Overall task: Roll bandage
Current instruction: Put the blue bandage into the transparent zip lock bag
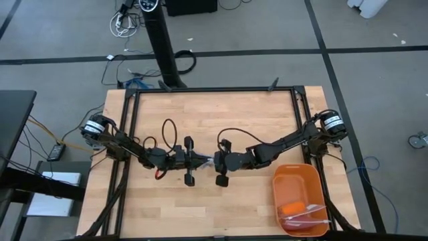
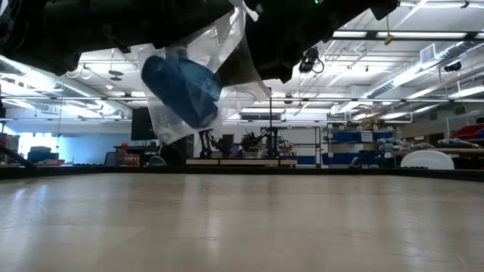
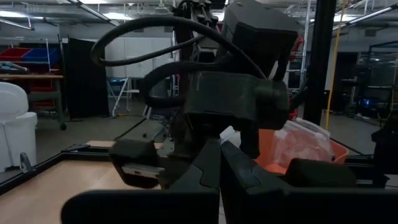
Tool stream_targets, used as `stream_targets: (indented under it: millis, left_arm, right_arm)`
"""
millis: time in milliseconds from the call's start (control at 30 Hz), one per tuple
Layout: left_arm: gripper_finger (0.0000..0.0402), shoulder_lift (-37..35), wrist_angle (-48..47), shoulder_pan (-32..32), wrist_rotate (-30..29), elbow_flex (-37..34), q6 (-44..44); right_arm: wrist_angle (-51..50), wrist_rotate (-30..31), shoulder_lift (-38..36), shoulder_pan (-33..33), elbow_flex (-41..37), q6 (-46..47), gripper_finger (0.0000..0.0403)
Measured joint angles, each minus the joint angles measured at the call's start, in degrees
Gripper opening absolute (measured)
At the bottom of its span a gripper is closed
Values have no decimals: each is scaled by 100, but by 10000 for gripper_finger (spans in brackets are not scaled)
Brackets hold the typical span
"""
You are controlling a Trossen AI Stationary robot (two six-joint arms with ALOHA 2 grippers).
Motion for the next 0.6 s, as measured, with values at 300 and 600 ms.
stream_targets:
  millis: [300, 600]
  left_arm:
    - [1, 0, 118, 15, -3, -31, -4]
    - [1, -2, -66, 501, -47, -304, -550]
  right_arm:
    - [-568, -125, -347, 173, 0, 142, 95]
    - [-1899, 368, -1594, 320, 0, 332, 125]
